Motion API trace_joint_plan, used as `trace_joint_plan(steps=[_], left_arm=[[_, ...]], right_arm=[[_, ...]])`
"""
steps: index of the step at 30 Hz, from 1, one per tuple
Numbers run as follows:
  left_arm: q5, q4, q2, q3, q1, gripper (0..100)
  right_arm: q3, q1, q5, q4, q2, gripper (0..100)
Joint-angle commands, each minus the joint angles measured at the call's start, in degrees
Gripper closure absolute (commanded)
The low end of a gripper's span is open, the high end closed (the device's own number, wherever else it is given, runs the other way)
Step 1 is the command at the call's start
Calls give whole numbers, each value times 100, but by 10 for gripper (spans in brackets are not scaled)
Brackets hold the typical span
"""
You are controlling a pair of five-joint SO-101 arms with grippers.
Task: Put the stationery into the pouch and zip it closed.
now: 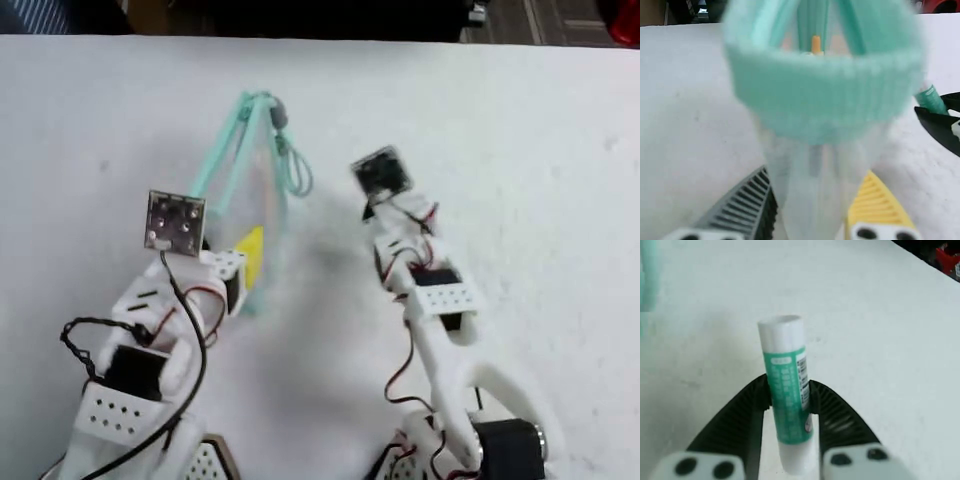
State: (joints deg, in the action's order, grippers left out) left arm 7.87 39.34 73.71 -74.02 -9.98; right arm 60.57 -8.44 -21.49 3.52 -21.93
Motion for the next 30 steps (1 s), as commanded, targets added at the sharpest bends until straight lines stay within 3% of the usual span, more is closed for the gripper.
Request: trace_joint_plan(steps=[1,9,15,30], left_arm=[[-158,-158,22,44,-136,808],[-404,-193,22,-70,-435,808],[-352,-158,22,-44,-400,808],[-352,-158,22,-44,-400,808]], right_arm=[[-9,409,747,-127,-497,981],[501,382,1037,-532,-954,981],[527,189,475,-523,-954,981],[536,198,457,-523,-954,981]])
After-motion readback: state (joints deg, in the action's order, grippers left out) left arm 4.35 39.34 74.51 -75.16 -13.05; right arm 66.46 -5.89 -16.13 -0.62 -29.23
